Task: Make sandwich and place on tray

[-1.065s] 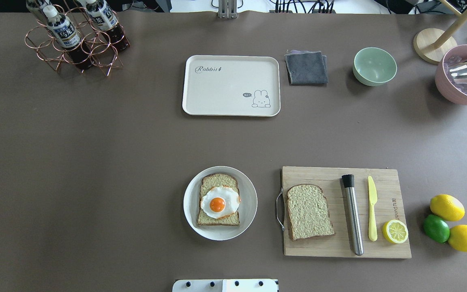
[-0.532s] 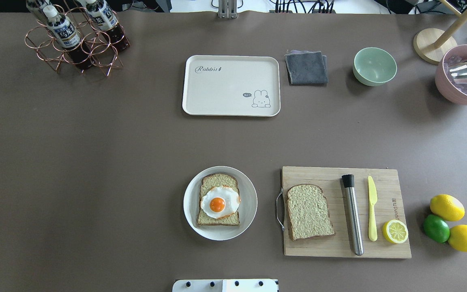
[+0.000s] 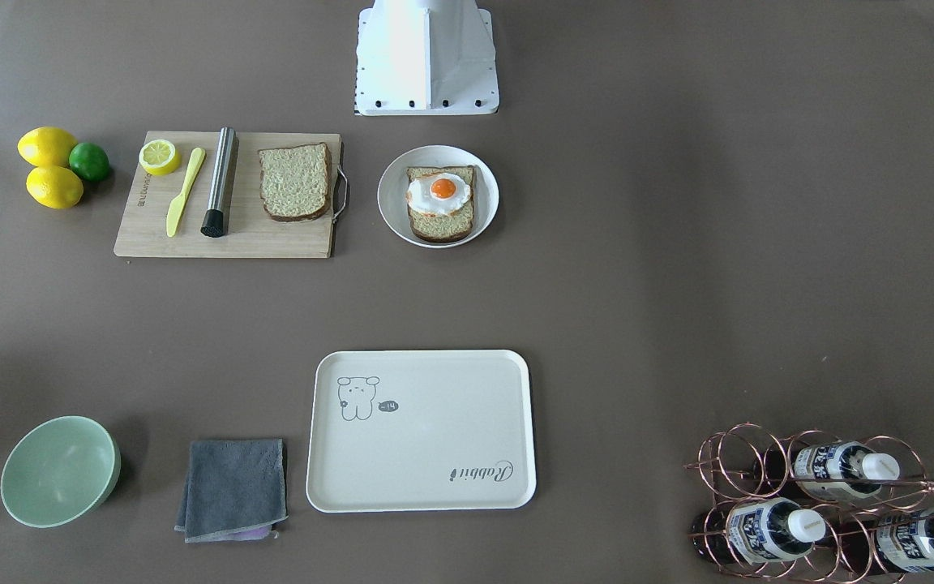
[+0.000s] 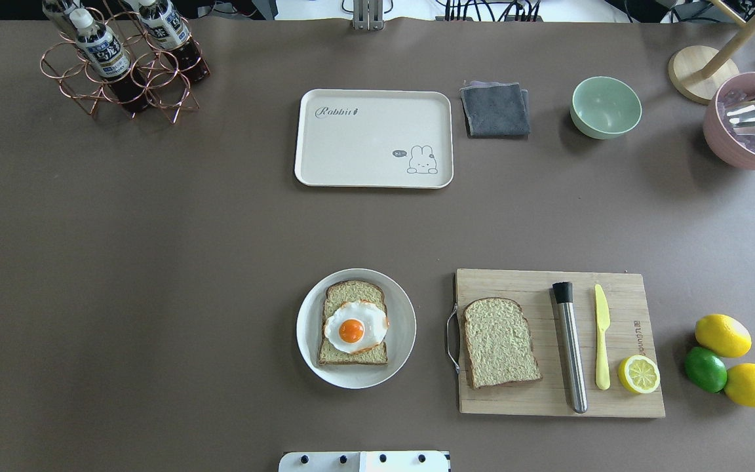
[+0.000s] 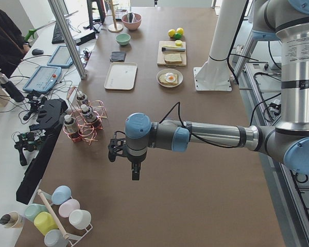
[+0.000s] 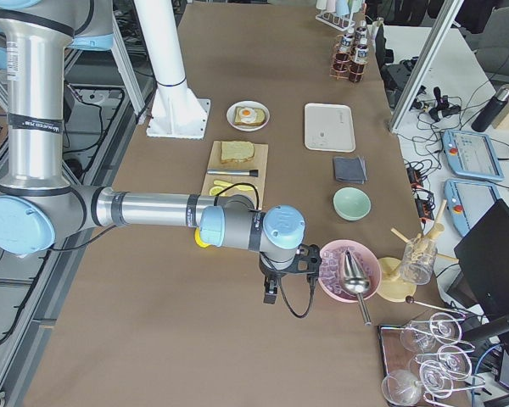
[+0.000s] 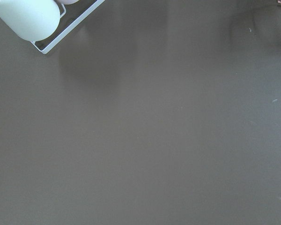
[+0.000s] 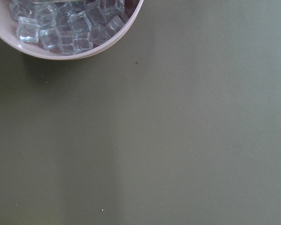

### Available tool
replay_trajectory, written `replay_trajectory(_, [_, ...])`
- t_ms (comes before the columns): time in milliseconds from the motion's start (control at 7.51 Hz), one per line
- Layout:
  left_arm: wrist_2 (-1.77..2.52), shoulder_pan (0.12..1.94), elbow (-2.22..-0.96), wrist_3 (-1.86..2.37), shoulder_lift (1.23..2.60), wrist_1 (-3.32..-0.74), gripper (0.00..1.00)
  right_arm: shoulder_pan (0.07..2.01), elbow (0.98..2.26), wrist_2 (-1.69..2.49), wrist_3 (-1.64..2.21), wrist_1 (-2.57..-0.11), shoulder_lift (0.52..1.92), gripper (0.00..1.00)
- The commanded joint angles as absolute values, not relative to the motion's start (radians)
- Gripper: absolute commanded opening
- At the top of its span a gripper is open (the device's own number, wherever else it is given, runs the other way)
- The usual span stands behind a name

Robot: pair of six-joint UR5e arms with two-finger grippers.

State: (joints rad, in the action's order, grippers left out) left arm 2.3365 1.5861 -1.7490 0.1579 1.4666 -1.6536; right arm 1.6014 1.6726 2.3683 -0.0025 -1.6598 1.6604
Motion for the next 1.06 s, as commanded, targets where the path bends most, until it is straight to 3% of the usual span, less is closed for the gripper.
replay_trajectory(0, [2.336, 1.586, -1.744, 0.158, 1.476, -1.654, 0.98, 1.601, 1.677, 2.368, -0.003, -1.660, 1.661, 1.00])
replay_trajectory(932, [2.338, 1.586, -1.733, 0.155, 1.479, -1.654, 0.98, 1.601, 1.678, 2.368, -0.002, -1.658, 1.643, 1.00])
